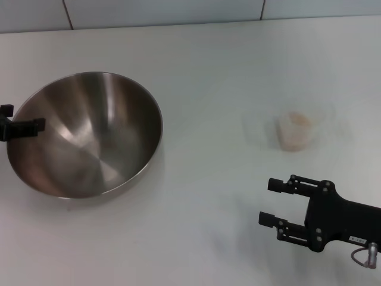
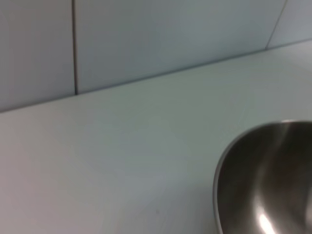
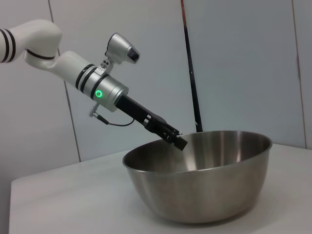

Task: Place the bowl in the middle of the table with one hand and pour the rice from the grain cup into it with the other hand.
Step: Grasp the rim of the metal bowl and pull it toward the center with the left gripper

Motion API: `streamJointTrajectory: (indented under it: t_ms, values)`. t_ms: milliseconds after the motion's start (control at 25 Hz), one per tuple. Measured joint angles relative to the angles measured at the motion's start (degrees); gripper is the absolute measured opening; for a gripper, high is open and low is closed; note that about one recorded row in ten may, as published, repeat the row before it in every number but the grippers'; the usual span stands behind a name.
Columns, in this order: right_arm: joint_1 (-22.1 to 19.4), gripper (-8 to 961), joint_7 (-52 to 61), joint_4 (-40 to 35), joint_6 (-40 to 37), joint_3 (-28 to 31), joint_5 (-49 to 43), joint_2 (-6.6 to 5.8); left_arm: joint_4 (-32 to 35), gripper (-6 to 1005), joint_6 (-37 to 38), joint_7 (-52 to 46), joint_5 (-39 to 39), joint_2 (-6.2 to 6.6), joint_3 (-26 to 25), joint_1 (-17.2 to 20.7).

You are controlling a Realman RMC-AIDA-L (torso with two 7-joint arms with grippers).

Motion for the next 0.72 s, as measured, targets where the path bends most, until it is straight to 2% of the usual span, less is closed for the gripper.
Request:
streamJointTrajectory:
  t_ms: [720]
  values:
    - [0.43, 652, 0.0, 0.13, -0.03, 0.05, 0.0, 0.09, 0.04, 848, 0.0, -1.03, 1.56, 0.11, 0.22, -0.82]
